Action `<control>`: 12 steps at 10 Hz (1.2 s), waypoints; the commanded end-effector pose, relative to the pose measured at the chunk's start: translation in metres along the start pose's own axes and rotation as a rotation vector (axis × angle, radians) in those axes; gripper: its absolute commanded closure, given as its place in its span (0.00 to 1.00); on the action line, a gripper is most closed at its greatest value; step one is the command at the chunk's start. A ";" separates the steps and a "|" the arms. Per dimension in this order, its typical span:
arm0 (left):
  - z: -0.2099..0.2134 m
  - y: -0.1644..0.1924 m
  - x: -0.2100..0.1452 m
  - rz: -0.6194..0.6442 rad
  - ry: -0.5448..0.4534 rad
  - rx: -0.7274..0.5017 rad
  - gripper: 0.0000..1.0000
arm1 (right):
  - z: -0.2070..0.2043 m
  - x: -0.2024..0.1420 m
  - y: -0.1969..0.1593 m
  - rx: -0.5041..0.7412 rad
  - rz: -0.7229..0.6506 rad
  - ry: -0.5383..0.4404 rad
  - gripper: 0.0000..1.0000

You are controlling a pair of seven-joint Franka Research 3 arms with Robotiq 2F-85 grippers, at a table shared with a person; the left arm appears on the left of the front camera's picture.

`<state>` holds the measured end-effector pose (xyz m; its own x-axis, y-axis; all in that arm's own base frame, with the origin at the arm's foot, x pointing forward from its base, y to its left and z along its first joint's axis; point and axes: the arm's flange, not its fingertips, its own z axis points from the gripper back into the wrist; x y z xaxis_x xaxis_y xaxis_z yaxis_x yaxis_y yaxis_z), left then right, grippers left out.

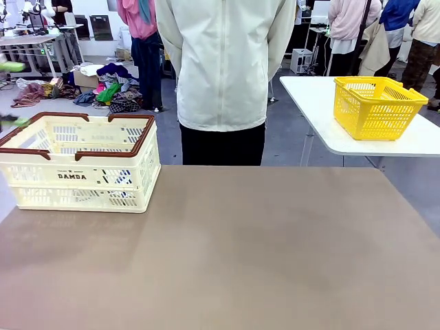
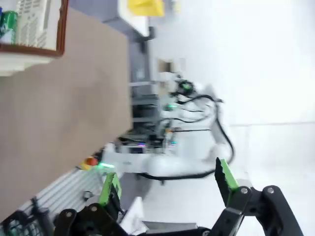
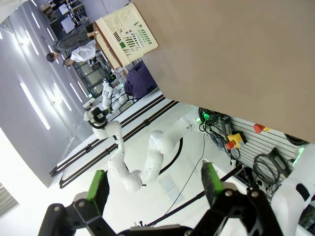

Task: Place the drinks into the Shopping basket.
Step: Pick up one drink and place it into the Shopping basket.

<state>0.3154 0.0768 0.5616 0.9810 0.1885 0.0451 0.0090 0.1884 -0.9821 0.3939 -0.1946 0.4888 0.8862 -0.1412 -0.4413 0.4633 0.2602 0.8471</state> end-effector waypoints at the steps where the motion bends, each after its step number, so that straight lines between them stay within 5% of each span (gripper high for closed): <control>1: 0.011 0.049 -0.003 0.070 0.052 -0.150 0.00 | 0.000 -0.003 0.002 -0.014 -0.017 -0.006 0.00; 3: -0.007 0.061 0.018 0.106 0.075 -0.105 0.00 | 0.000 -0.003 0.002 -0.014 -0.017 -0.006 0.00; 4: 0.014 0.053 -0.017 0.057 0.043 -0.158 0.00 | 0.000 -0.003 0.002 -0.014 -0.017 -0.006 0.00; 12: 0.014 0.053 -0.017 0.057 0.043 -0.158 0.00 | 0.000 -0.003 0.002 -0.014 -0.017 -0.006 0.00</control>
<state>0.2977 0.0979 0.5095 0.9877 0.1554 -0.0190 -0.0273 0.0520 -0.9983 0.3939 -0.1947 0.4890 0.8864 -0.1415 -0.4408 0.4629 0.2604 0.8473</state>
